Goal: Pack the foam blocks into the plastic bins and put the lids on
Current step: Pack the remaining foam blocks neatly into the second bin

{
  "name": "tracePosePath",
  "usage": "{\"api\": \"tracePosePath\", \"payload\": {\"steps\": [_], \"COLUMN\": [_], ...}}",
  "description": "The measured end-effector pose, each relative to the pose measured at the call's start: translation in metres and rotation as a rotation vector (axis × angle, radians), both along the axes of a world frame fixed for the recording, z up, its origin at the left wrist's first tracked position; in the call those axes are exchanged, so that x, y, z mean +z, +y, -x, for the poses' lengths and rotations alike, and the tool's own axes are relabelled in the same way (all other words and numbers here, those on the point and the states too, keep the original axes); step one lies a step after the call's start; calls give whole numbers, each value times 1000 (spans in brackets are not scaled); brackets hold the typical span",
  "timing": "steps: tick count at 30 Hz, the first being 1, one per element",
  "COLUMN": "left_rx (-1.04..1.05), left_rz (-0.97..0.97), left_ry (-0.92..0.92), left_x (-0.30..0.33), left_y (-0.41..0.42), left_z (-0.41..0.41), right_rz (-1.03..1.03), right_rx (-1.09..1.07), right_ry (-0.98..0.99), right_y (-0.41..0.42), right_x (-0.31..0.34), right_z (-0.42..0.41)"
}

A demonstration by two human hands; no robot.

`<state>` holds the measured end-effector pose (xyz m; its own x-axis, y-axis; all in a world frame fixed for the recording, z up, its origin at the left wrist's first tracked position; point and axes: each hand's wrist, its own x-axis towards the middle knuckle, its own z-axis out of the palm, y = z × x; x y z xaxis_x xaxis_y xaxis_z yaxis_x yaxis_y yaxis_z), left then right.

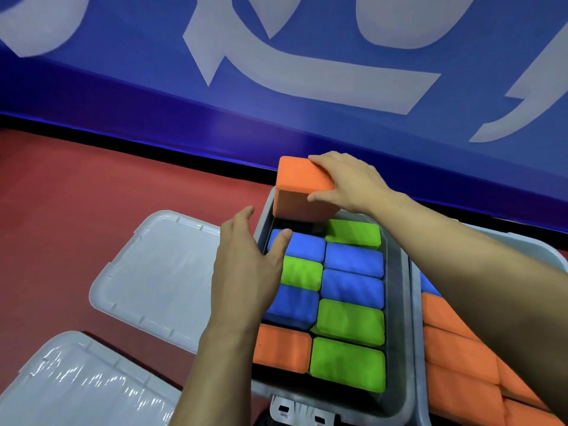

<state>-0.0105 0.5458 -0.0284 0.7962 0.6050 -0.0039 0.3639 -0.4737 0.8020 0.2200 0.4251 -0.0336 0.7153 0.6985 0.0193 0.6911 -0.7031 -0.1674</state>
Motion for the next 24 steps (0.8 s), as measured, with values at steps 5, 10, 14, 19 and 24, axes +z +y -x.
{"api": "tracePosePath", "payload": {"steps": [5,10,14,19,24], "left_rx": [5,8,8,20,35], "left_rz": [2,-7,-8,-9,48], "left_ry": [7,4,13,23,50], "left_x": [-3,-4,-7,-10,-15], "left_y": [-2,-4,-4,-3,-8], "left_z": [-1,-2,-4,-6,-4], "right_rz": [65,90,132,161,134], "right_rx": [-29,-51,-51,-43,-29], "right_ry": [55,112,139,215,246], "right_y": [11,18,28,38,34], "right_x": [-21,-39,-54,-70,-81], "right_z": [-15,-24,-30,-34,-27]}}
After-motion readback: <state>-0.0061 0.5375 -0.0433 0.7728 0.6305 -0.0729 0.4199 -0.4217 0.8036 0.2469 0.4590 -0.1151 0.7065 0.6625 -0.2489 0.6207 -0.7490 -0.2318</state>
